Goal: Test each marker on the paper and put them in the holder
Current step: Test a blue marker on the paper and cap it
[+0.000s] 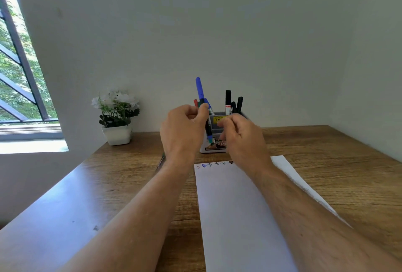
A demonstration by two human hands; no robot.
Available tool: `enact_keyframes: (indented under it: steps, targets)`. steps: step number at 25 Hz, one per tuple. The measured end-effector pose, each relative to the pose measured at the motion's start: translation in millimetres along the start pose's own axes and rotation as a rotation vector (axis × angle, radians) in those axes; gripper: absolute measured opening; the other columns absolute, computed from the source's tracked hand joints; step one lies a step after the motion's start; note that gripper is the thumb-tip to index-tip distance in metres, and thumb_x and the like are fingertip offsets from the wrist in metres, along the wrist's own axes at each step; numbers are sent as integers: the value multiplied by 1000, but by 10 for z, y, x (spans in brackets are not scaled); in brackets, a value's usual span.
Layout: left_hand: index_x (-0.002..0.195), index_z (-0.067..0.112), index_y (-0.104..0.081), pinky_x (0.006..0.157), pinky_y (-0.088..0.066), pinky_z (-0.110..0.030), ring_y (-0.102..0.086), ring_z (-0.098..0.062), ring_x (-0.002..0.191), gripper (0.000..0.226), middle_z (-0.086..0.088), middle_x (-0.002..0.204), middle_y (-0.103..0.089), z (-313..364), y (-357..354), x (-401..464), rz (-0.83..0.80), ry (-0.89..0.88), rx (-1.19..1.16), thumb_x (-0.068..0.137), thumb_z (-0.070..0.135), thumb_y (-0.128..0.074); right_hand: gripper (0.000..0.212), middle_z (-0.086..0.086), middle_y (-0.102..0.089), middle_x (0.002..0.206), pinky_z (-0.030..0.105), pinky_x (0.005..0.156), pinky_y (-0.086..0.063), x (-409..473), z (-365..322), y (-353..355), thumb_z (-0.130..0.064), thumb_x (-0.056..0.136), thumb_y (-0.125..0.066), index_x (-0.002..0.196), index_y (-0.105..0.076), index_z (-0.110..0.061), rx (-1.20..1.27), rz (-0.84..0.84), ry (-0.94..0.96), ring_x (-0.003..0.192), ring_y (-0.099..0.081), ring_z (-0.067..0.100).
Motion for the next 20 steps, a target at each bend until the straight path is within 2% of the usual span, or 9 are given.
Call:
enact_keyframes:
  steps: [2, 4, 7, 9, 11, 13, 15, 18, 20]
  targets:
    - [80, 27, -74, 55, -47, -17, -63, 8, 61, 30, 16, 66, -69, 40, -52, -58, -43, -29, -81, 87, 54, -61, 32, -8, -69, 87, 22, 56, -54, 8, -56, 27, -41, 104, -37, 111, -66, -28, 186, 27, -63, 69, -67, 7]
    - [82, 28, -74, 55, -51, -17, -65, 5, 62, 27, 15, 67, -70, 68, -104, -116, -115, -67, -131, 88, 52, -63, 35, -7, -72, 96, 29, 62, -59, 24, -104, 46, -46, 103, -36, 115, -66, -34, 337, 21, -128, 79, -70, 11]
    - [85, 26, -75, 58, -56, -21, -67, 0, 61, 21, 13, 68, -71, 95, -173, -178, -215, -133, -158, 89, 44, -65, 33, -3, -75, 96, 40, 72, -61, 46, -162, 72, -50, 99, -44, 103, -72, -35, 518, 5, -206, 89, -72, 18]
    - [91, 21, -76, 63, -61, -30, -70, -4, 63, 17, 9, 72, -73, 93, -204, -193, -281, -144, -180, 91, 34, -66, 30, -1, -76, 96, 41, 69, -62, 39, -176, 72, -46, 97, -51, 99, -75, -28, 610, -9, -239, 86, -73, 19]
    - [96, 19, -78, 68, -62, -34, -72, -7, 69, 15, 7, 78, -75, 78, -209, -189, -308, -143, -202, 92, 27, -66, 28, -1, -76, 94, 38, 59, -61, 32, -162, 74, -44, 96, -54, 98, -75, -26, 601, -3, -248, 80, -73, 16]
    - [94, 20, -78, 73, -61, -34, -72, -8, 75, 14, 8, 80, -75, 73, -162, -165, -238, -141, -218, 91, 25, -65, 26, 2, -75, 85, 27, 47, -53, 38, -135, 84, -42, 98, -53, 96, -75, -27, 549, 14, -243, 60, -66, 9]
    - [90, 22, -75, 70, -59, -27, -71, -6, 73, 9, 8, 75, -74, 82, -96, -132, -158, -104, -298, 89, 27, -67, 25, 1, -71, 76, 21, 46, -42, 49, -105, 87, -37, 99, -52, 96, -75, -27, 478, 12, -232, 47, -54, 1]
    - [92, 27, -70, 61, -52, -15, -68, -1, 66, 12, 9, 72, -74, 82, -64, -85, -202, 8, -463, 88, 37, -68, 26, -10, -64, 61, 10, 47, -39, 33, -95, 68, -33, 99, -53, 101, -76, -21, 286, -19, -137, 49, -55, -5]
    - [88, 25, -72, 59, -48, -14, -65, 2, 59, 17, 10, 67, -72, 55, -64, -65, -208, 80, -490, 86, 41, -68, 26, -16, -62, 59, 6, 47, -39, 9, -115, 63, -34, 97, -56, 103, -77, -19, 170, -36, -37, 55, -57, -6]
Point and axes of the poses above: each hand's wrist, its own x-axis towards the middle knuckle, its own y-axis out of the back of the hand, z = x × y, the point moved 3 cm from there along x, towards the middle knuckle
